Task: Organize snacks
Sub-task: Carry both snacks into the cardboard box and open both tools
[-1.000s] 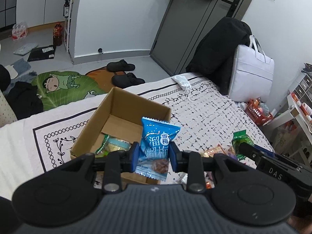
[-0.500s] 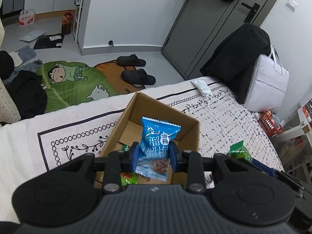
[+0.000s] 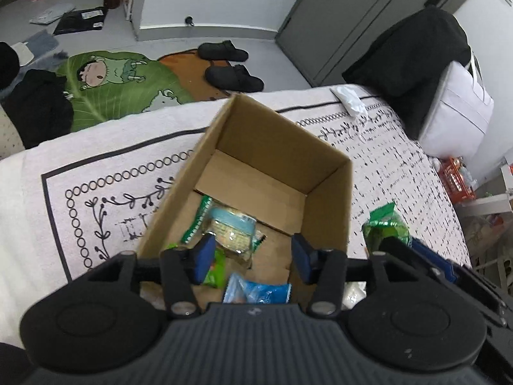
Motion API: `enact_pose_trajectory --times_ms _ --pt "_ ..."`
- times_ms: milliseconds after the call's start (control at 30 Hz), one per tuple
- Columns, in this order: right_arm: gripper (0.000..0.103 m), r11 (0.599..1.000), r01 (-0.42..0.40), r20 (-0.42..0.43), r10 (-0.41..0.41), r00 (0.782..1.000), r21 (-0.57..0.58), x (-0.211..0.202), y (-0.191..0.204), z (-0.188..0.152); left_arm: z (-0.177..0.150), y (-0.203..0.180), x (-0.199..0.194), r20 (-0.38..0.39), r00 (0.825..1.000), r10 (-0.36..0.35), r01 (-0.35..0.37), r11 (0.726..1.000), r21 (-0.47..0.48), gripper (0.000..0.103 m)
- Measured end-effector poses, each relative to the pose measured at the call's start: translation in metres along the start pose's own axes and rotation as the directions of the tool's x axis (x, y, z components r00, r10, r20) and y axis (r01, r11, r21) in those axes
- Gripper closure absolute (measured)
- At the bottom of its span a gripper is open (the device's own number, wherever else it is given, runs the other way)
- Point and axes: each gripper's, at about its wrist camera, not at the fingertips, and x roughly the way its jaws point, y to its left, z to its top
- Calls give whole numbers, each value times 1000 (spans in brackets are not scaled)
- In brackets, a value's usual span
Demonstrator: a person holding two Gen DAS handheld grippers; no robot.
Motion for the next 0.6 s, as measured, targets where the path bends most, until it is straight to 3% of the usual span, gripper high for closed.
enact_pose_trajectory --times_ms 233,300,367,600 --pt "73 998 -54 -12 54 998 -26 2 14 -1 6 5 -8 23 999 27 -27 1000 -4 43" --pt "64 996 -79 -12 78 997 -37 3 18 -1 8 5 -12 29 999 34 -34 999 -3 42" --pt "47 995 -82 -8 81 997 -53 0 19 0 10 3 -15 28 998 49 -49 999 3 41" --pt "44 999 -11 4 11 1000 40 -18 -18 8 10 0 -31 47 997 62 -62 998 1 31"
